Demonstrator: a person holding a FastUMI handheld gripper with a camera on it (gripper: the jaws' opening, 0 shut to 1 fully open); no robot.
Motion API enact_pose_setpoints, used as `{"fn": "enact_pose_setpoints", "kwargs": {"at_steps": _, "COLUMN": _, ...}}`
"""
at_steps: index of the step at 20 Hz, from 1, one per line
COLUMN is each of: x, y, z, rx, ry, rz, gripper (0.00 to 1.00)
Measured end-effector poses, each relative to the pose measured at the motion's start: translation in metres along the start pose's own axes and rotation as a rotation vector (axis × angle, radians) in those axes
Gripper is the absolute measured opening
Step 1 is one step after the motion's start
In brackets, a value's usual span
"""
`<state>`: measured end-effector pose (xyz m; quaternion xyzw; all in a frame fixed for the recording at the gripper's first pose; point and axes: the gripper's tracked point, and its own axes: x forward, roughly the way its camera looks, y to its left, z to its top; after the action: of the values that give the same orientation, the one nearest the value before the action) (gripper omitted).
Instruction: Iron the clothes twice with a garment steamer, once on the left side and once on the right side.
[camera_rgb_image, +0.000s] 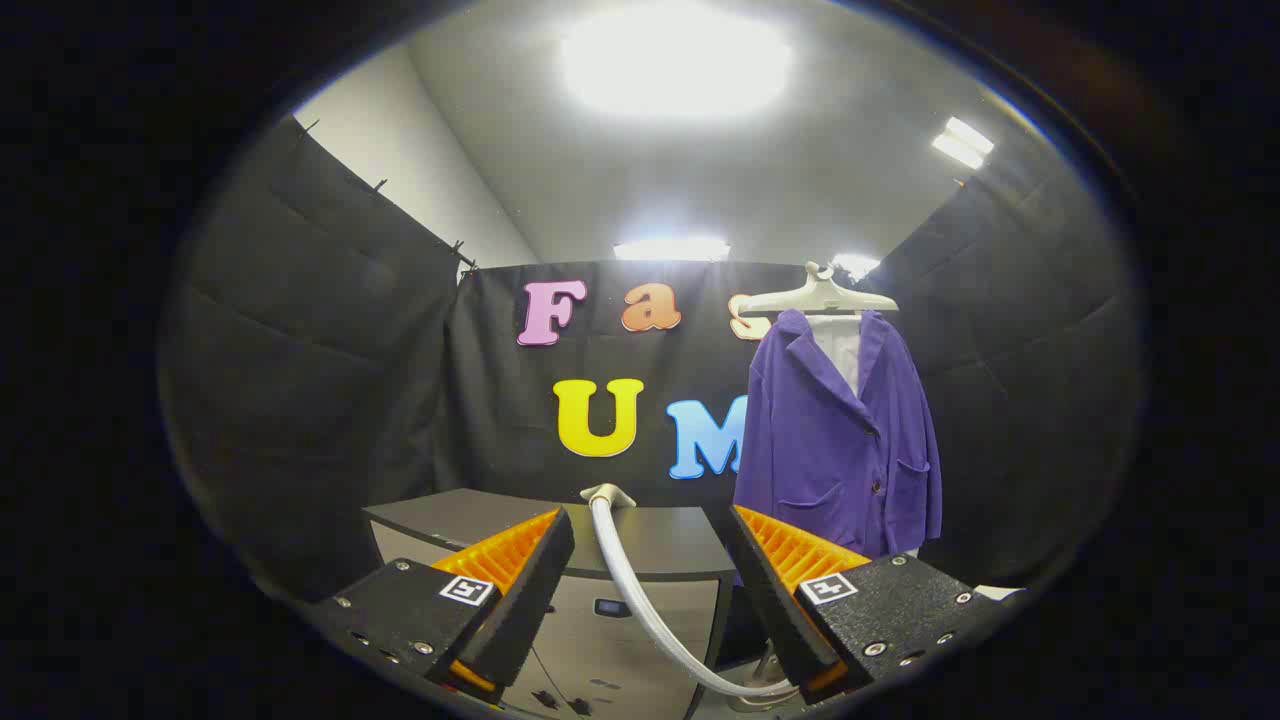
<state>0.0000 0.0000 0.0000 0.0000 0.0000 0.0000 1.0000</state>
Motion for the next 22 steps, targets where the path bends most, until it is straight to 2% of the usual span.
{"fn": "enact_pose_setpoints", "kwargs": {"at_steps": 7, "x": -0.002, "y": 0.005, "z": 0.007, "rx": 0.021, "ry": 0.003, "rz": 0.039, "gripper": 0.95}}
{"fn": "enact_pose_setpoints", "kwargs": {"at_steps": 18, "x": -0.010, "y": -0.003, "z": 0.016, "rx": -0.005, "ry": -0.002, "rz": 0.048, "gripper": 0.95}}
{"fn": "enact_pose_setpoints", "kwargs": {"at_steps": 22, "x": -0.019, "y": 0.006, "z": 0.022, "rx": 0.005, "ry": -0.001, "rz": 0.082, "gripper": 0.95}}
